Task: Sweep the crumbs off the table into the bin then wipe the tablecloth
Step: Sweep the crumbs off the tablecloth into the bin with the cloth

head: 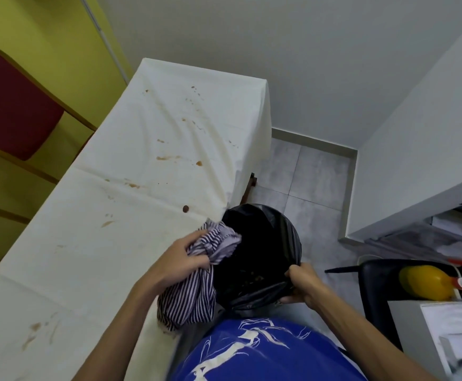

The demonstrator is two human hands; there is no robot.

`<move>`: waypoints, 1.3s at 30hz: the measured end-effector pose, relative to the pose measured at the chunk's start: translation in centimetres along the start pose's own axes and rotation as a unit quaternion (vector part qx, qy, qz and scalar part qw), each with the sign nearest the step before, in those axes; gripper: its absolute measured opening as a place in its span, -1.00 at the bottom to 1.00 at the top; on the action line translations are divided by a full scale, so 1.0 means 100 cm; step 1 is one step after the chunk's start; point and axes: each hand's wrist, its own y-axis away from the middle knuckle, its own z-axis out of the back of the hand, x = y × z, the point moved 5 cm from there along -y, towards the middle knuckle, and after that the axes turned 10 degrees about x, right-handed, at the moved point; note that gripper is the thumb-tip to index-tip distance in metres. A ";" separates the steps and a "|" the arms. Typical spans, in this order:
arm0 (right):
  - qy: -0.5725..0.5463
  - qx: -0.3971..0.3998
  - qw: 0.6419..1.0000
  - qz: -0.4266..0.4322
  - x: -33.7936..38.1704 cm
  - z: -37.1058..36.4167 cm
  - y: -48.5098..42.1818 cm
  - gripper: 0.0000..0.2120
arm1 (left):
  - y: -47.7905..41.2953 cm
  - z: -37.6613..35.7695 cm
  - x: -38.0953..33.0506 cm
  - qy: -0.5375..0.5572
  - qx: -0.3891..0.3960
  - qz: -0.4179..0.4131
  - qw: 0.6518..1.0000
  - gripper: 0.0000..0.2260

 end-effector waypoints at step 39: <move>0.004 -0.005 1.000 -0.009 -0.001 -0.011 -0.002 -0.87 | -0.023 -0.038 -0.006 -0.158 0.084 0.015 0.984 -0.34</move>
